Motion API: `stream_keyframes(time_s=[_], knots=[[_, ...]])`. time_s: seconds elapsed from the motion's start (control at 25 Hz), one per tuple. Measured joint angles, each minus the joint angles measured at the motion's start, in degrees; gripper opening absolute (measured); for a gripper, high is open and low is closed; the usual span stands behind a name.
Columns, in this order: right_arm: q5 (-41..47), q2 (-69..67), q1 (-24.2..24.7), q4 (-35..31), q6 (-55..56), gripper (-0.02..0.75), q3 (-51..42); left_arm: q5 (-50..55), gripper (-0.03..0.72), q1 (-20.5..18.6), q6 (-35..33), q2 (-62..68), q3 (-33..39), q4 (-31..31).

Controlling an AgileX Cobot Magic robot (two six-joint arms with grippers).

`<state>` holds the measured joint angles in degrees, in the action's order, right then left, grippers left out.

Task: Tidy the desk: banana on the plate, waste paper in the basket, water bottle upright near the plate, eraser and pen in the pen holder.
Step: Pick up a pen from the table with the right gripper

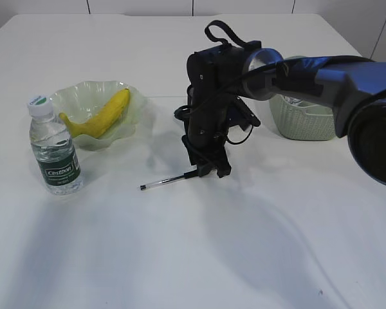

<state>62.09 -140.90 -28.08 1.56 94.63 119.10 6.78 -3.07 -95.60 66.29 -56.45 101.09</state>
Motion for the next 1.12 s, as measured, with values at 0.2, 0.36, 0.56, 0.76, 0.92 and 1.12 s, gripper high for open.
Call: stream_keyframes(time_s=[0.2,0.36,0.56,0.76,0.92,1.12], knots=[[0.0,0.0,0.0,1.3,0.0,0.236,0.0,0.1,0.239,0.0,0.0,0.0,0.0,0.0],[0.0,0.0,0.0,1.5,0.0,0.235,0.0,0.1,0.239,0.0,0.0,0.0,0.0,0.0],[0.0,0.0,0.0,1.6,-0.9,0.235,0.0,0.0,0.239,0.0,0.0,0.0,0.0,0.0],[0.0,0.0,0.0,-0.5,-1.0,0.235,0.0,0.0,0.239,0.0,0.0,0.0,0.0,0.0],[0.0,0.0,0.0,-2.6,-1.0,0.235,0.0,0.0,0.239,0.0,0.0,0.0,0.0,0.0],[0.0,0.0,0.0,-3.4,-1.0,0.235,0.0,0.0,0.239,0.0,0.0,0.0,0.0,0.0]])
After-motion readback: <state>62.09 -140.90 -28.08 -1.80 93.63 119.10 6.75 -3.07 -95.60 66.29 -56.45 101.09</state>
